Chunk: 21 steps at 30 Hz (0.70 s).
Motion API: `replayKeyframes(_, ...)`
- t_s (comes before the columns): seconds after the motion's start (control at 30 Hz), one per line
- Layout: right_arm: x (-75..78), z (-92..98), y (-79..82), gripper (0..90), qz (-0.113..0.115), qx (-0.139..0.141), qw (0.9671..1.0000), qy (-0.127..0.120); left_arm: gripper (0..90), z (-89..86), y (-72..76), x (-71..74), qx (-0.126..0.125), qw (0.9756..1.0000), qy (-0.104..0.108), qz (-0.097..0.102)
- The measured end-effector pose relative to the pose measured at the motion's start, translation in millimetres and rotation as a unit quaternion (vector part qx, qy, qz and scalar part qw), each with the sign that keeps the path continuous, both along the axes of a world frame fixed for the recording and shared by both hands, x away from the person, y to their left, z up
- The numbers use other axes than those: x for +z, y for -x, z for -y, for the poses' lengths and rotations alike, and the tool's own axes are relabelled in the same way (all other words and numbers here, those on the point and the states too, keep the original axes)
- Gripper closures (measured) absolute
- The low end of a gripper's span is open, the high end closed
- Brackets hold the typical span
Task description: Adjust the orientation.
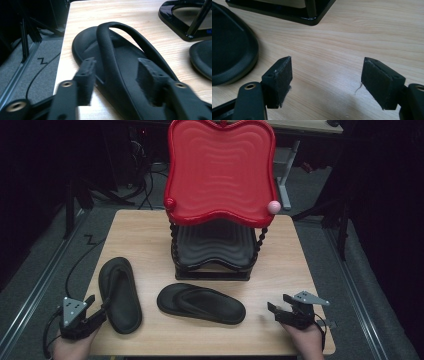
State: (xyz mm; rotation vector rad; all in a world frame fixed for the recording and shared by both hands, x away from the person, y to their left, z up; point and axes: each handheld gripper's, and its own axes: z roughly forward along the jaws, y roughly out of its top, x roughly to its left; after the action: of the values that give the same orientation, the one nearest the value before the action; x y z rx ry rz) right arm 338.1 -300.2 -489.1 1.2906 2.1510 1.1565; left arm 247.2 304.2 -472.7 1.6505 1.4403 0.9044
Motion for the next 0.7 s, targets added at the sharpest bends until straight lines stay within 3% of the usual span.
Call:
replayKeyframes(0.07,0.9,3.1,1.4,25.5,0.002,-0.008,1.0,-0.002,46.0,1.3,-6.8,-2.5,0.008,1.0,-0.003,-0.001)
replayKeyframes(0.13,-1.4,5.4,2.2,25.7,0.001,-0.012,0.9999,0.002,45.5,-0.2,-14.5,-3.4,0.014,0.9998,0.012,-0.009)
replayKeyframes(0.2,-4.1,6.6,3.3,25.9,-0.005,-0.014,0.9999,0.003,43.1,-0.2,-20.4,-3.3,0.006,0.9998,0.019,-0.009)
replayKeyframes(0.3,-5.8,6.9,5.3,26.0,-0.006,-0.01,0.9999,0.006,41.0,2.5,-24.4,-3.7,0.004,0.9998,0.015,-0.015)
replayKeyframes(0.33,-5.4,5.9,9.6,26.3,-0.006,-0.01,0.9999,0.011,41.8,5.9,-24.0,-5.0,0.016,0.9998,0.002,-0.014)
replayKeyframes(0.4,-4.8,6.4,13.7,26.5,-0.004,-0.008,0.9999,0.011,48.7,6.9,-23.4,-5.9,0.019,0.9997,-0.002,-0.015)
replayKeyframes(0.53,-4.4,7.2,16.3,26.9,-0.002,-0.005,1.0,0.008,53.2,6.0,-26.6,-12.2,0.032,0.9988,0.004,-0.036)
replayKeyframes(0.6,-4.7,7.0,13.8,26.9,-0.002,-0.006,1.0,0.007,53.6,5.7,-30.8,-20.1,0.039,0.9976,0.006,-0.056)
replayKeyframes(0.7,-5.1,6.0,11.4,27.1,-0.004,-0.006,1.0,0.006,59.1,6.7,-28.6,-22.9,0.051,0.9975,-0.003,-0.048)
